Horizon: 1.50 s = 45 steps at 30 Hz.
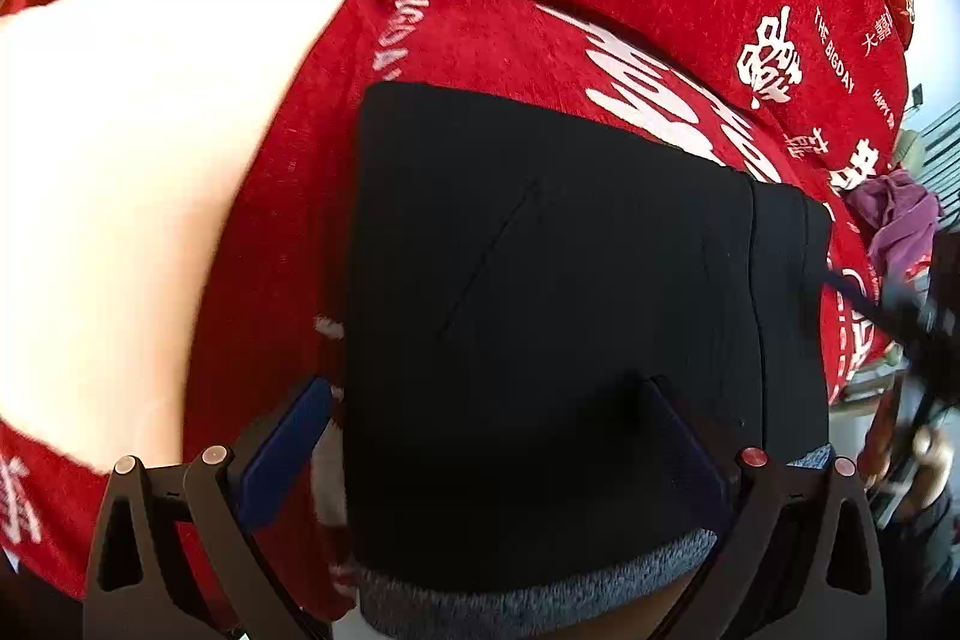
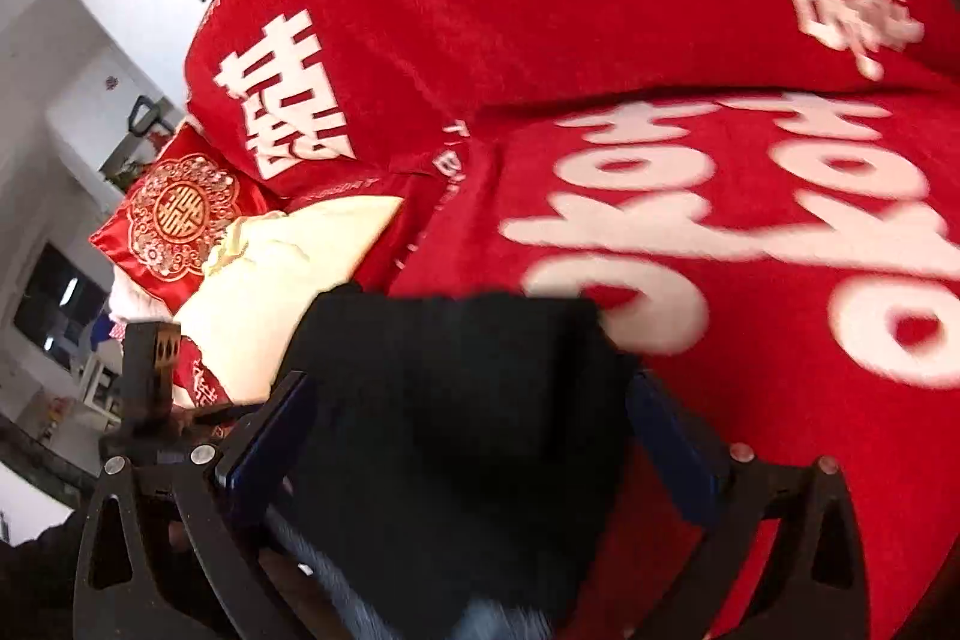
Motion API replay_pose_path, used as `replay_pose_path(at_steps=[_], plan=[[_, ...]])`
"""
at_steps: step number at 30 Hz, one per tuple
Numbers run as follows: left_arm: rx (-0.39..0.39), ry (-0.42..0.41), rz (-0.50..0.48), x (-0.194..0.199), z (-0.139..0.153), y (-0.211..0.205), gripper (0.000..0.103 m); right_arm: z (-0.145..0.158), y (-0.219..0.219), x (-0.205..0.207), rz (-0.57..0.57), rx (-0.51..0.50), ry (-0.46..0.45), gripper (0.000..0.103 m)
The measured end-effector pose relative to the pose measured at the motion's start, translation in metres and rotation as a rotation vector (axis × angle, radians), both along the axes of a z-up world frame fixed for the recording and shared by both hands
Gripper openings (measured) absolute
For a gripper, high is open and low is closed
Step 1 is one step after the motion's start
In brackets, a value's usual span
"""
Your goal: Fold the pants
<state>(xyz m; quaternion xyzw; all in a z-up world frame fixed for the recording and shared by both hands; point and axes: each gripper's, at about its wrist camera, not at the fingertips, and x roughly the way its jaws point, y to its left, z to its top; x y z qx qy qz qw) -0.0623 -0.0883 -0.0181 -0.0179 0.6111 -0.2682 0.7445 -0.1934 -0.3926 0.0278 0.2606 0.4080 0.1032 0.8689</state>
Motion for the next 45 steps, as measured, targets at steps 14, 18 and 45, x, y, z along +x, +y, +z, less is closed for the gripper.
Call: replay_pose_path(at_steps=[14, 18, 45], plan=[[-0.048, 0.016, -0.061, 0.008, -0.005, -0.003, 0.103, -0.080, 0.010, -0.014, 0.123, 0.339, 0.078, 0.103], [-0.094, 0.027, -0.058, 0.012, -0.014, 0.001, 0.103, -0.078, 0.021, 0.002, 0.156, 0.306, 0.068, 0.103], [-0.093, -0.054, -0.125, 0.002, 0.020, -0.011, 0.058, -0.055, 0.045, 0.007, 0.180, 0.105, 0.107, 0.059]])
